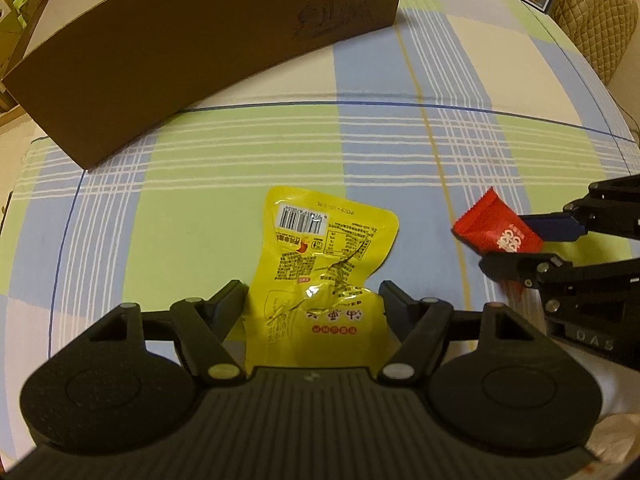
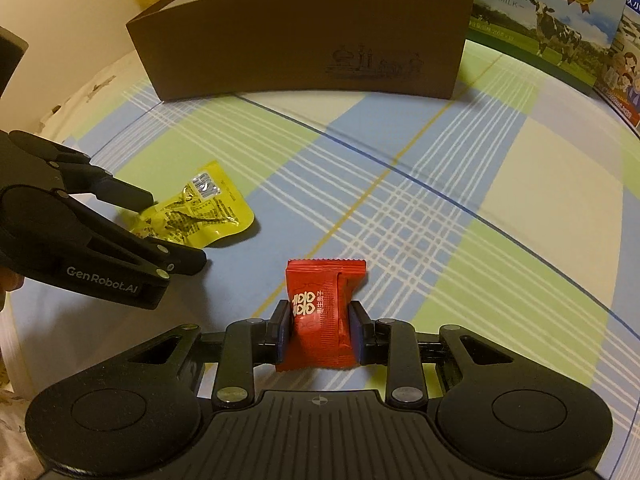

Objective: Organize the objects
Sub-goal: 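Lift and carry the yellow packet and red candy with both tools into the brown box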

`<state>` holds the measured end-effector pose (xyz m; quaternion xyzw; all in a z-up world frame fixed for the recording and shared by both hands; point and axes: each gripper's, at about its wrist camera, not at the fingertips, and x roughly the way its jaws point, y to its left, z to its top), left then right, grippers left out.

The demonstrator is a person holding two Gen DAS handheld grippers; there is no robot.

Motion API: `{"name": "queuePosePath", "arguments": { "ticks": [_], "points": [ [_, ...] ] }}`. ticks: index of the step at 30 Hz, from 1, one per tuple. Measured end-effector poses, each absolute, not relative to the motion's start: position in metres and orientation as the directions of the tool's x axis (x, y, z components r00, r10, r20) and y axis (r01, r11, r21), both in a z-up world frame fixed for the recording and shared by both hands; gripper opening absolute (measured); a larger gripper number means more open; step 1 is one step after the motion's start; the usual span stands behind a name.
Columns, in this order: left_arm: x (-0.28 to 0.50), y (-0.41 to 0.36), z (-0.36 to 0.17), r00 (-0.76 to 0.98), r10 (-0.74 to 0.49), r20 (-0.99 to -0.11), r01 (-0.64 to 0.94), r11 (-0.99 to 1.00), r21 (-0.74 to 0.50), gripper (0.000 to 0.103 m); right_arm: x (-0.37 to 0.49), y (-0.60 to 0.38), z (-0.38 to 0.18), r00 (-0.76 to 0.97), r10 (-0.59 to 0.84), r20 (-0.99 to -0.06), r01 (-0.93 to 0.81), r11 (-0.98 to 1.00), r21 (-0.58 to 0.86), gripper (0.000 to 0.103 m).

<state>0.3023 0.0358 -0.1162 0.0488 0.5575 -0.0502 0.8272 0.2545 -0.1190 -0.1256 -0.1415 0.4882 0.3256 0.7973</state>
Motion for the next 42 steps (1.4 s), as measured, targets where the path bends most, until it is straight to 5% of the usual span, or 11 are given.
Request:
{"name": "queuePosePath", "arguments": {
  "ticks": [9, 42],
  "points": [
    [0.303, 0.034, -0.113, 0.364, -0.041, -0.931, 0.146, 0.989, 0.013, 0.060, 0.255, -0.120, -0.121, 0.308, 0.388, -0.869, -0.655, 0.749, 0.102, 0.026],
    [0.309, 0.047, -0.064, 0.468, -0.081, -0.880, 0.128, 0.992, -0.024, 0.060, 0.277, -0.122, -0.081, 0.369, 0.449, -0.814, -0.625, 0.768, 0.140, 0.025]
  ]
}}
